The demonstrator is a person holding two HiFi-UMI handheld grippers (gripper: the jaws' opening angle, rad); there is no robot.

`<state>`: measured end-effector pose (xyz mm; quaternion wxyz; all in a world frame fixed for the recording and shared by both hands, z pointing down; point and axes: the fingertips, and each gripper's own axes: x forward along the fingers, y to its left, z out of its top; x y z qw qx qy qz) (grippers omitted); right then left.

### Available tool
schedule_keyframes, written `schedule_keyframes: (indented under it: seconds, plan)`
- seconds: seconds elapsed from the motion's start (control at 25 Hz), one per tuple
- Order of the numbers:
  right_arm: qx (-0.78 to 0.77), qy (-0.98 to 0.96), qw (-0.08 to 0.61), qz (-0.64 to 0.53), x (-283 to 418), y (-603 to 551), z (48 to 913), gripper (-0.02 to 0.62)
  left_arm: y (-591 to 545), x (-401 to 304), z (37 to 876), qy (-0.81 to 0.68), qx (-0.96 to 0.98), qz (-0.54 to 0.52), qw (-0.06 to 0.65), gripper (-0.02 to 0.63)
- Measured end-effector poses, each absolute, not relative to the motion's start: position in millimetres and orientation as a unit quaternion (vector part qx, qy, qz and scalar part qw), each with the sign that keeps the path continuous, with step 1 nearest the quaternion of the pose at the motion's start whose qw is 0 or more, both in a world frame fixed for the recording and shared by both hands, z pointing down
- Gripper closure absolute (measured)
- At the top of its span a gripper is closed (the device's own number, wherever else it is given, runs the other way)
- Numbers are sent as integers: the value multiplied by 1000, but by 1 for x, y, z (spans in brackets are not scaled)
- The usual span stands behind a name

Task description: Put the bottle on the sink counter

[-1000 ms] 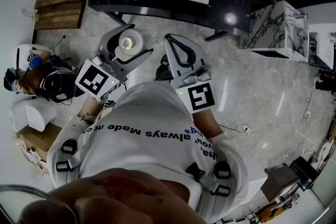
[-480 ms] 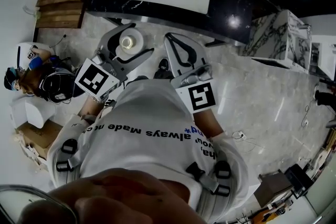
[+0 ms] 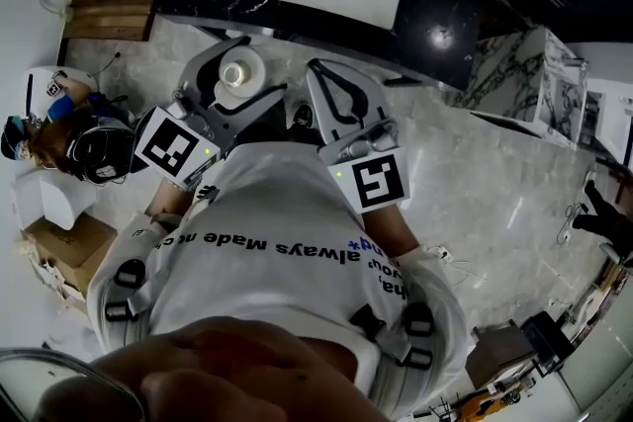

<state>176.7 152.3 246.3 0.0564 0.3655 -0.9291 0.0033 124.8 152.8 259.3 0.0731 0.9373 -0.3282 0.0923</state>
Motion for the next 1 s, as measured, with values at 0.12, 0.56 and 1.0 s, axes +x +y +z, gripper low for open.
schedule_keyframes:
  seconds: [0.12,0.56,1.0]
  plan:
    - [362,-930,56,2,174,146,246,589,145,122,262,-333,935,95,71,272]
    - [350,-935,60,1,149,96,248,589,96,99,264,-342,932,100,71,272]
    - [342,-937,66,-4,100,18,250,589,20,53,265,-341,932,98,75,272]
